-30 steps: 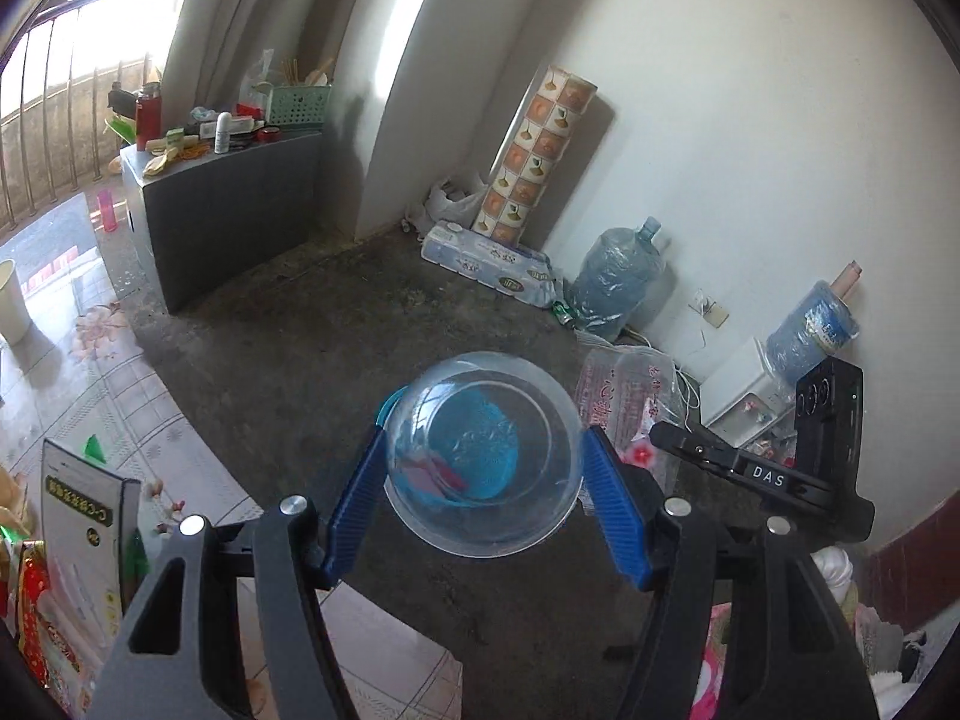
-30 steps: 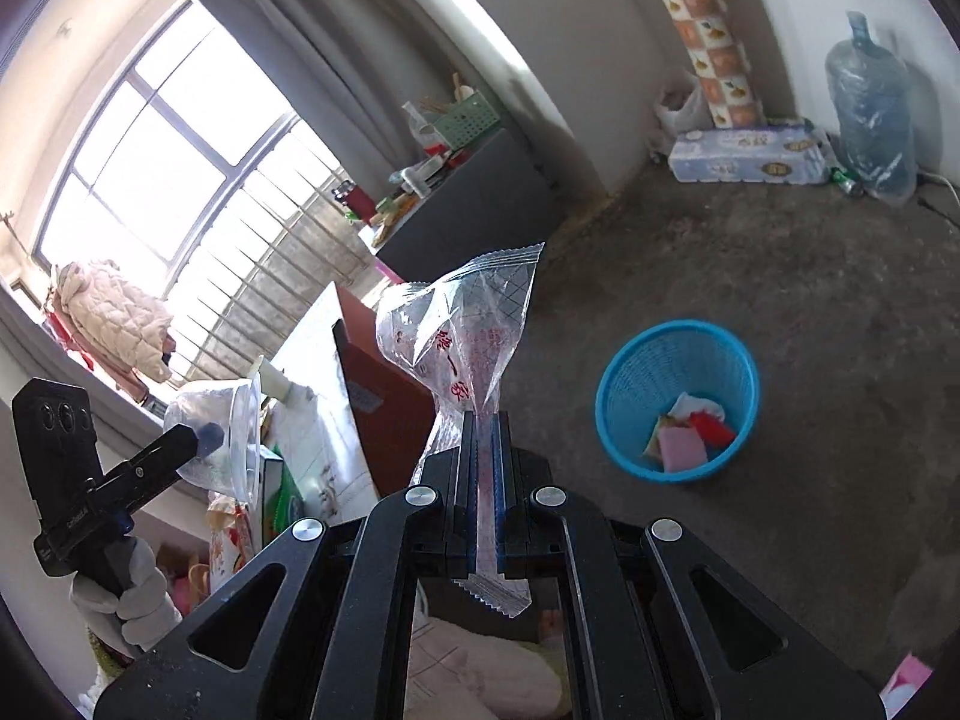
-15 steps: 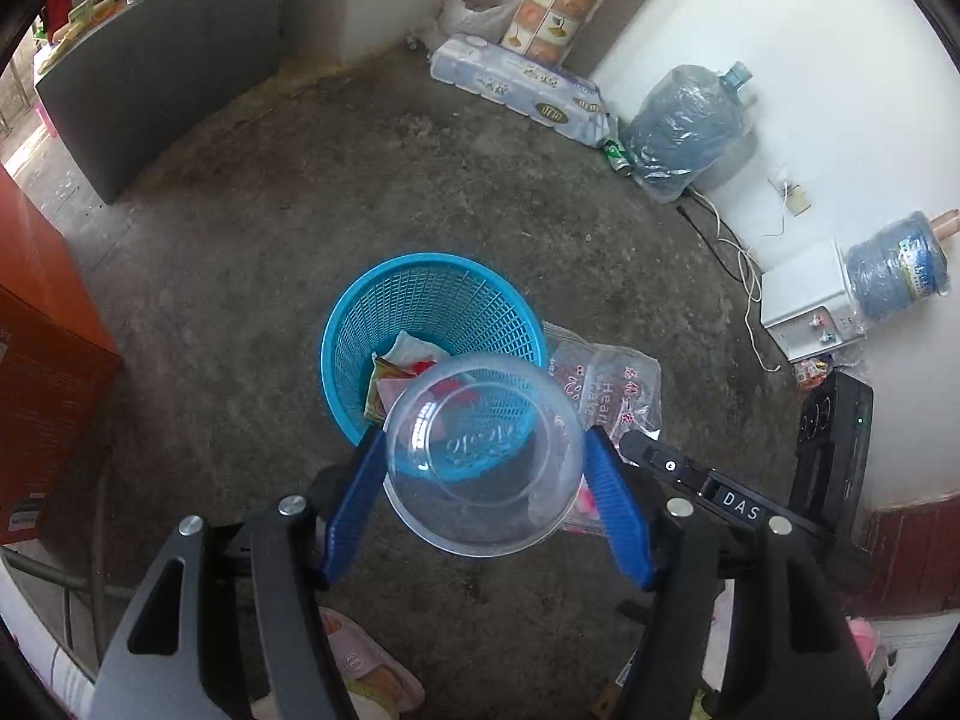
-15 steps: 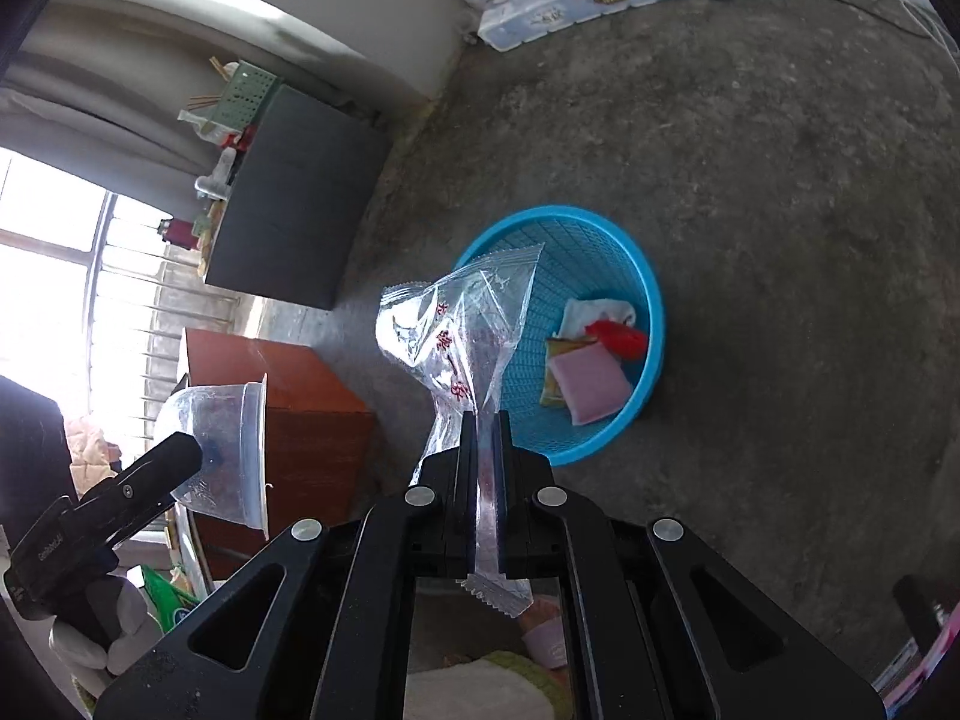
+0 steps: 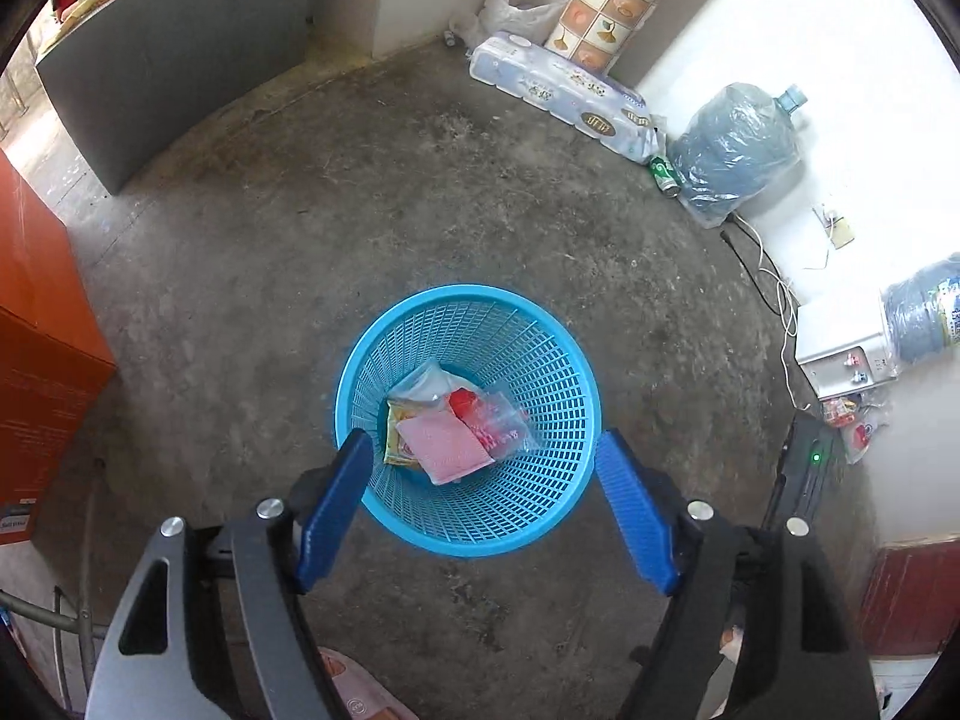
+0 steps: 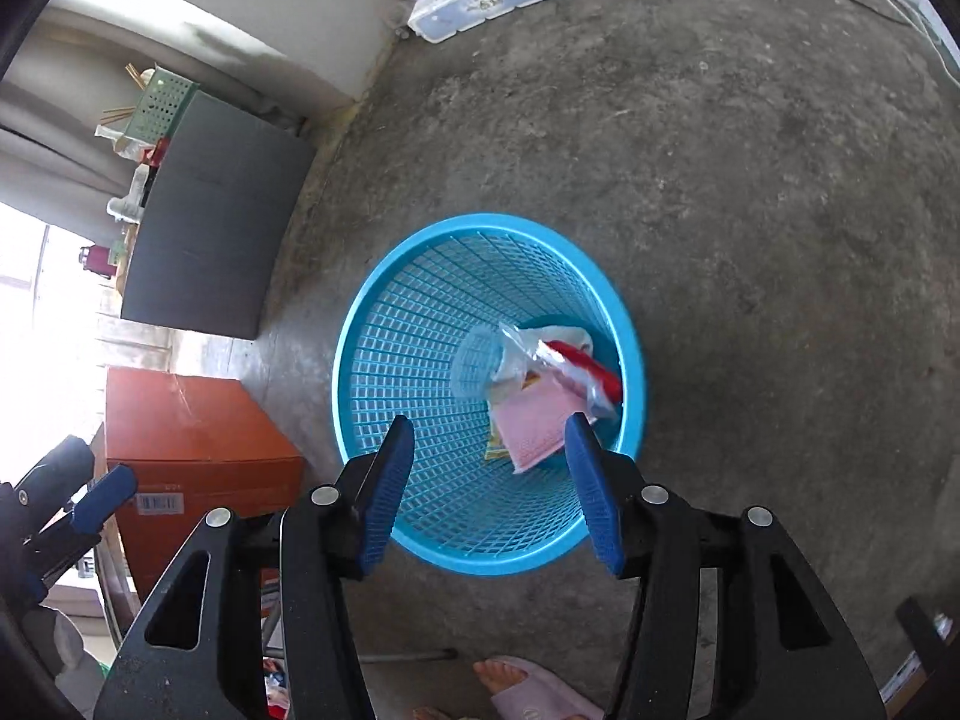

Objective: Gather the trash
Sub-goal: 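Open the left tool over the basket while the right tool releases the plastic bag into it, then move both open tools back toward the table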

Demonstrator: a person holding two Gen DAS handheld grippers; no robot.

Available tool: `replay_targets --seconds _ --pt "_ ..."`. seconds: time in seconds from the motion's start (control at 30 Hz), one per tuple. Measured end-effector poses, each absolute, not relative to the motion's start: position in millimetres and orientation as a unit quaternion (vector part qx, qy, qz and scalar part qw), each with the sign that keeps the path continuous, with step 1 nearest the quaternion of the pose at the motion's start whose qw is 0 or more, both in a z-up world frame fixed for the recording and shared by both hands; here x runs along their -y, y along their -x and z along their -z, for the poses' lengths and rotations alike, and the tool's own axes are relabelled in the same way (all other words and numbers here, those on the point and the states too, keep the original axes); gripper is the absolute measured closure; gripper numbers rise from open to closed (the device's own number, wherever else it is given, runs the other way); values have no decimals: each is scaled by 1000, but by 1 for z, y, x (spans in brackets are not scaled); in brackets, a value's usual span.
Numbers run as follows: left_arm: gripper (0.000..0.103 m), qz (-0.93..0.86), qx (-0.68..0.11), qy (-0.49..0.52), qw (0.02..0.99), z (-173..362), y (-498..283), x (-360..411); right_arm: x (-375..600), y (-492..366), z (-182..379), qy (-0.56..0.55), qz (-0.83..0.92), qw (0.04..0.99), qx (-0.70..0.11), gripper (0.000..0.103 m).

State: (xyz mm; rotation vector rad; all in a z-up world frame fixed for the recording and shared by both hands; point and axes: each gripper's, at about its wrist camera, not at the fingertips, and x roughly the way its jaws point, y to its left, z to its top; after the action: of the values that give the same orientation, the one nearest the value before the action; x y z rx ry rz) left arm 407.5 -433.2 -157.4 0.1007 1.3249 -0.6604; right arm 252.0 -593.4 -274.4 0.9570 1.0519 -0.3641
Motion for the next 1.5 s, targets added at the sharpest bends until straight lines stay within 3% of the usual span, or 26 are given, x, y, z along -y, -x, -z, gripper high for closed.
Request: replay_targets --seconds 0.43,0.77,1.03,1.2,1.5 --pt "28 339 -562 3 754 54 -369 351 577 -223 213 -420 152 778 -442 52" --pt "28 360 -495 53 789 -54 -263 209 508 -165 115 -350 75 831 -425 39" --pt "23 282 -399 108 866 -135 -170 31 422 -140 29 -289 -42 875 -386 30" --pt "22 169 -379 173 893 -127 -113 -95 357 -138 5 -273 -125 875 -380 28" --pt "22 25 -394 306 866 -39 -39 -242 222 -159 18 -229 -238 835 -440 28"
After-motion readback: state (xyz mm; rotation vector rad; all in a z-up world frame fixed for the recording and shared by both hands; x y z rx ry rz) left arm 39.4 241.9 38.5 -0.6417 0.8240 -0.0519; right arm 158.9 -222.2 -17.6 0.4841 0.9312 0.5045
